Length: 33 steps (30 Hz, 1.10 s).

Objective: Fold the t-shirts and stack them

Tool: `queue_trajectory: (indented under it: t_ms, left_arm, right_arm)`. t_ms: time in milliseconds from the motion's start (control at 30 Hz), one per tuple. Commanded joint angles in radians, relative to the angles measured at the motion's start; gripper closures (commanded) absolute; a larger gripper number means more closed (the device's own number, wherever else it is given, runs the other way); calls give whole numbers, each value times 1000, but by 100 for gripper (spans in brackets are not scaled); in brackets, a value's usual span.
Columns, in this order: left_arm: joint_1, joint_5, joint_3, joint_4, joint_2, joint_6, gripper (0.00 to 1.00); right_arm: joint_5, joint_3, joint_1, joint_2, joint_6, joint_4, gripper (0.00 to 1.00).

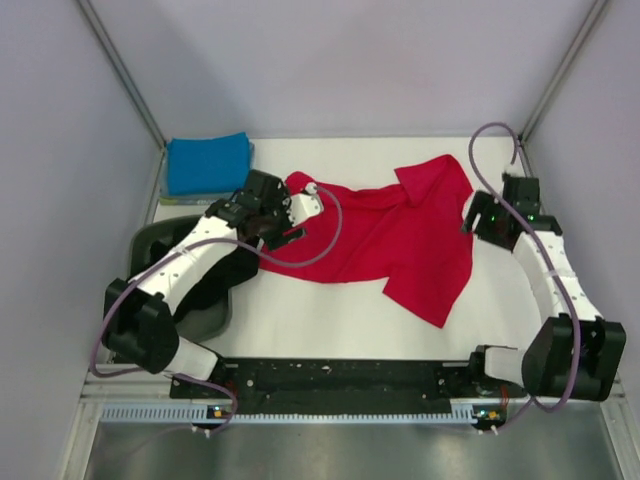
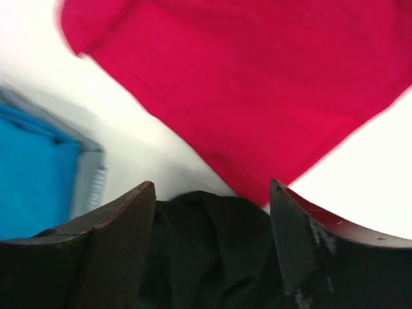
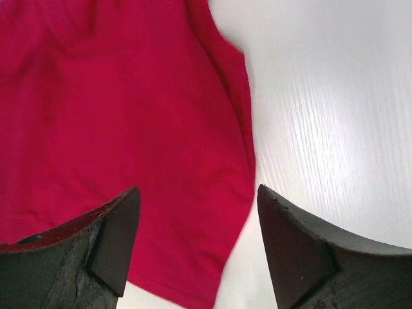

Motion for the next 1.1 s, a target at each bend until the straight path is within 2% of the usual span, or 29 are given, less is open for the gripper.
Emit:
queue_trajectory:
  t_ms: [0, 100, 167, 233, 300, 433, 567, 700, 800, 900, 1000, 1067]
  left_arm:
    - [-6, 38, -142, -10, -3, 13, 31]
    - [-4, 23, -216, 28, 6, -77, 52]
    - [-4, -41, -257, 57, 24, -113, 63]
    - [6, -133, -285, 61, 32, -133, 68]
    - [37, -216, -329, 74, 6, -143, 69]
    - [147, -229, -455, 82, -96, -120, 72]
    - [238, -316, -579, 140, -170, -36, 72]
    - [362, -391, -606, 229, -178, 21, 73]
    - [361, -355, -557, 179, -180, 35, 70]
    - [295, -110, -508, 78, -247, 49, 59]
    - [195, 76, -511, 56, -324, 96, 38]
    - [134, 90, -517, 76, -310, 129, 30]
  right_arm:
    - [71, -219, 46, -138, 72, 5, 28]
    - [96, -330, 88, -218, 117, 25, 28]
    - [100, -394, 119, -243, 141, 48, 28]
    - [90, -448, 120, -252, 170, 66, 28]
    - [61, -492, 123, -248, 204, 83, 28]
    - [50, -554, 134, -220, 221, 121, 29]
    - [21, -560, 137, -199, 220, 140, 29]
    - [24, -563, 143, -186, 227, 141, 30]
    - [37, -569, 174, -186, 242, 143, 31]
    - [82, -569, 215, -173, 261, 141, 31]
    - [116, -575, 246, -139, 282, 143, 31]
    - [130, -574, 267, -108, 293, 143, 31]
